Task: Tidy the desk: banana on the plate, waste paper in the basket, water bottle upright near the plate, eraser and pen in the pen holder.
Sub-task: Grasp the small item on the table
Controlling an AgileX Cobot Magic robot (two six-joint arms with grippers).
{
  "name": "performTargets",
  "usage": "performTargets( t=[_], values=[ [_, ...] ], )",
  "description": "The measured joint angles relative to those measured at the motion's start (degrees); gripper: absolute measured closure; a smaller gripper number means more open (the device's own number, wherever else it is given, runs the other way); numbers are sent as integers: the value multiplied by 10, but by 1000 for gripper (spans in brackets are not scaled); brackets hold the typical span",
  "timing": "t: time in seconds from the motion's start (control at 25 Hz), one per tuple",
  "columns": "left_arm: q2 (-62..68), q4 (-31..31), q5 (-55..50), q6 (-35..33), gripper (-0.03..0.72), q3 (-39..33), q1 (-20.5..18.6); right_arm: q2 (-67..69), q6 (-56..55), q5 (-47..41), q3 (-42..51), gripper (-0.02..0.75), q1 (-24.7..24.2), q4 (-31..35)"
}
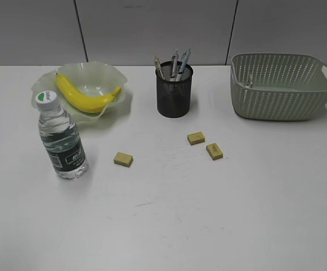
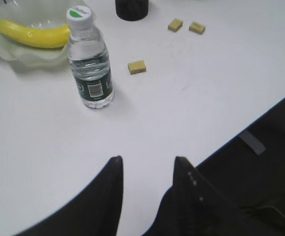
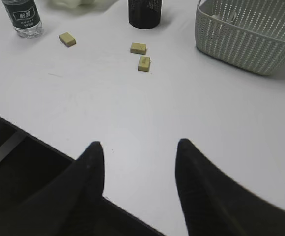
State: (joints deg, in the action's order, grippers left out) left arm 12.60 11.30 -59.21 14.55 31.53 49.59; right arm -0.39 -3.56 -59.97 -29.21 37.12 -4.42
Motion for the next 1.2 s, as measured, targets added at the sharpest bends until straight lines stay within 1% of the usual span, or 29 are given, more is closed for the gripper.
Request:
performTargets(
  t=[0.2, 0.32, 0.44, 0.56, 0.72, 0.84, 1.0, 1.2],
  values=[
    [168, 0, 124, 0, 429, 25, 0, 0, 1, 1, 0, 353, 0, 0],
    [284, -3, 182, 0, 429, 52, 0, 0, 1, 1, 0, 353, 0, 0],
    [414, -3, 212, 0, 429, 97, 0, 0, 2, 1, 0, 353, 0, 0],
    [519, -3, 218, 0, 429, 163, 0, 0, 3, 2, 0, 353, 0, 1],
    [647, -8, 209, 0, 426, 263, 0, 0, 3, 2, 0, 353, 0, 1],
    [726, -25, 179, 6, 385, 338, 0, 0, 3, 2, 0, 353, 0, 1],
    [822, -26, 104, 38, 306, 439, -3, 0, 3, 2, 0, 353, 0, 1],
    [935, -26, -14, 44, 284, 575, -21, 0, 3, 2, 0, 353, 0, 1]
  ],
)
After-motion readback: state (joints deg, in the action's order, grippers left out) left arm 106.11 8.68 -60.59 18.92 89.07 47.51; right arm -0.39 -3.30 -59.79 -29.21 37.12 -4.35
